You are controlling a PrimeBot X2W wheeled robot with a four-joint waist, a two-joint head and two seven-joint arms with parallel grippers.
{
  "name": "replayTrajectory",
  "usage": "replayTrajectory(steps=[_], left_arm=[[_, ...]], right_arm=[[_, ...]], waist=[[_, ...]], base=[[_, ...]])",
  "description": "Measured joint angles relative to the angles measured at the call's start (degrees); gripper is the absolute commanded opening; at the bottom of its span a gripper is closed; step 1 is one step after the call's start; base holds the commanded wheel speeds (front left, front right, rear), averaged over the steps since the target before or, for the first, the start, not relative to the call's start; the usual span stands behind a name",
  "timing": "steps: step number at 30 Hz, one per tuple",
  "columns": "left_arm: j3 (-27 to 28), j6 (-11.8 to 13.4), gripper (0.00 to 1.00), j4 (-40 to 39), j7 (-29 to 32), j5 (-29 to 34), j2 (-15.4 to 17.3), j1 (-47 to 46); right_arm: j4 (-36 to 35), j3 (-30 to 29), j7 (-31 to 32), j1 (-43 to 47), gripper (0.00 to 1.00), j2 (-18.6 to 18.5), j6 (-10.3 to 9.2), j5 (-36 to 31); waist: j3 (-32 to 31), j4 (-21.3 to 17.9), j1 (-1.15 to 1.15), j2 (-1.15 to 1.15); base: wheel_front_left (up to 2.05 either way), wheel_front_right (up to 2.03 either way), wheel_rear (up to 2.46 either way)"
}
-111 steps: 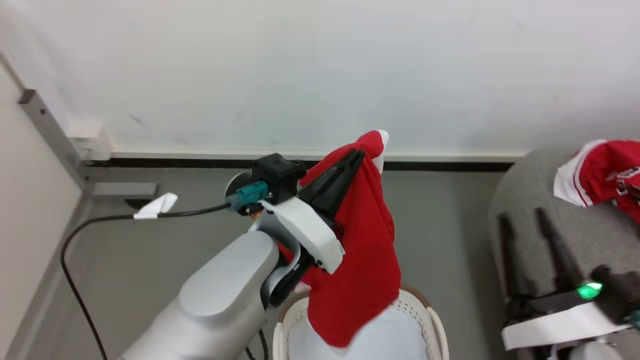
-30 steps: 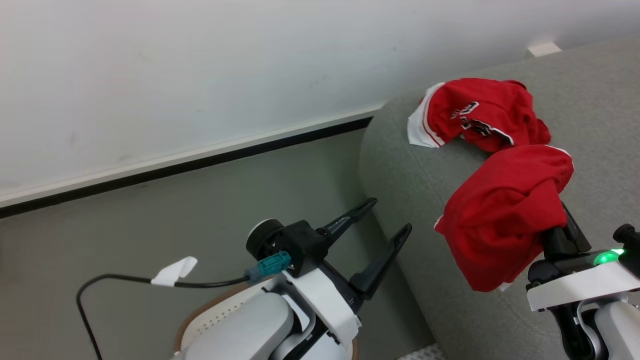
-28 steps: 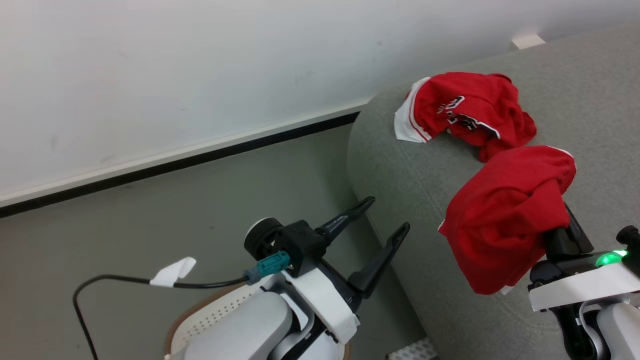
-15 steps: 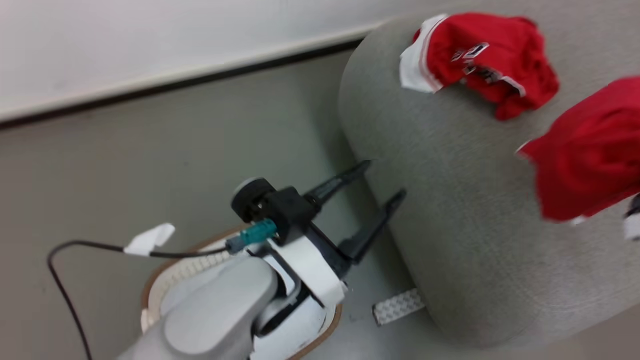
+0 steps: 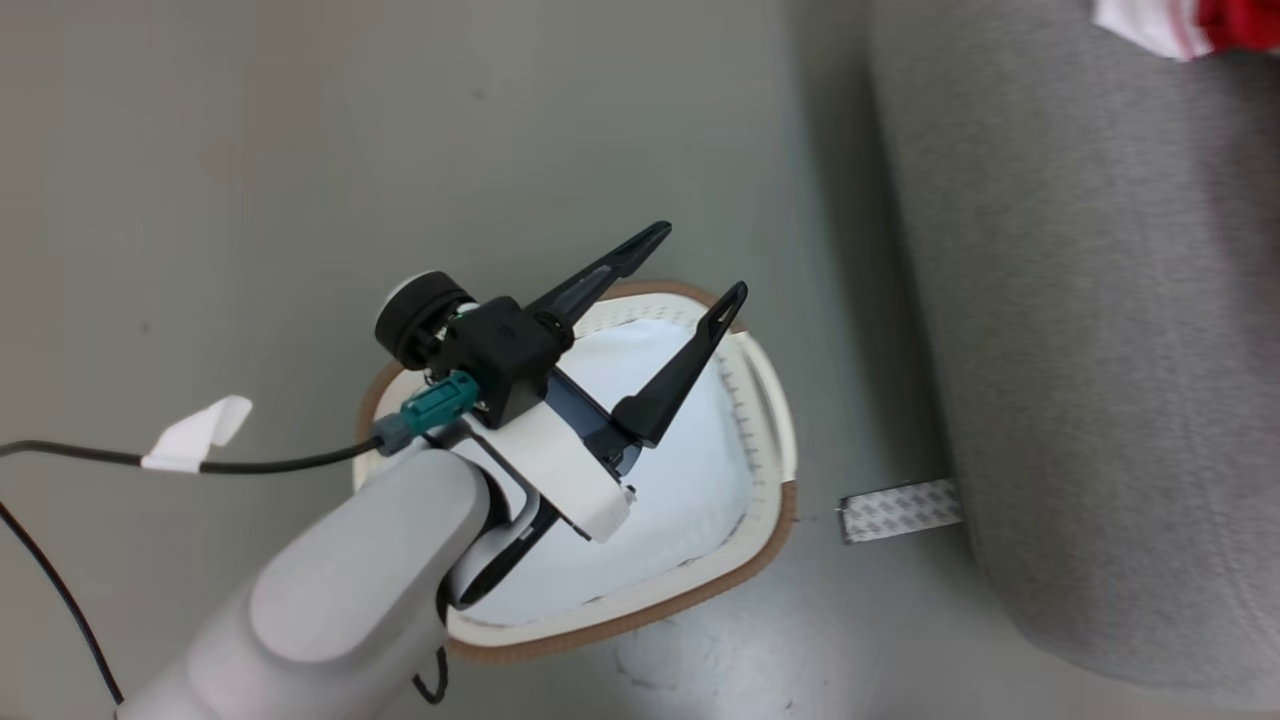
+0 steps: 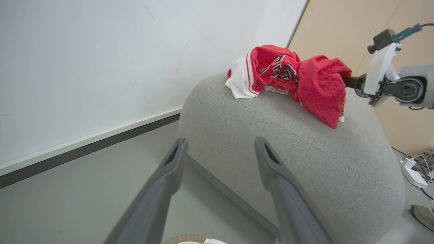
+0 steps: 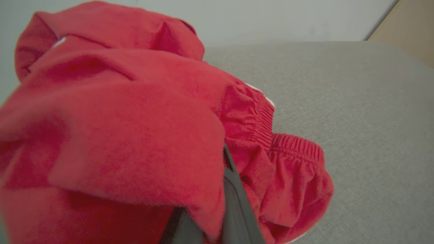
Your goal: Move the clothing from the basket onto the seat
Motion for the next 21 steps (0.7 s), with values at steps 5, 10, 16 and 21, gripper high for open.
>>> replayTrajectory(steps=[5,10,16,21], left_arm=[[0.6,0.1,1.0,1.0,-0.8,-0.2,-0.1,0.1],[1.6,0.2,1.0,3.1,-1.8,-1.0,-1.0,2.0],[4.0,0.7,1.0,4.8,-2.4,-3.0,-2.5,6.8],[7.6,1.4,1.0,4.4,-2.5,-3.5,-2.9,12.3]], right_arm=[[7.0,2.1,11.6,-1.6,1.0,-1.4,-0.01,1.5],[6.9,6.2,16.7,-0.8,1.0,-2.9,0.01,1.9],[1.1,10.8,23.0,4.3,1.0,-6.7,0.01,3.2],[-8.4,11.8,28.0,9.8,1.0,-10.2,0.01,5.0]], waist=[[1.2,3.3,0.0,-0.01],[-2.1,4.1,0.0,0.0],[-9.3,4.4,-0.01,0.0],[-16.4,5.0,-0.02,0.0]], base=[[0.0,0.0,0.0],[0.0,0.0,0.0],[0.0,0.0,0.0],[0.0,0.0,0.0]])
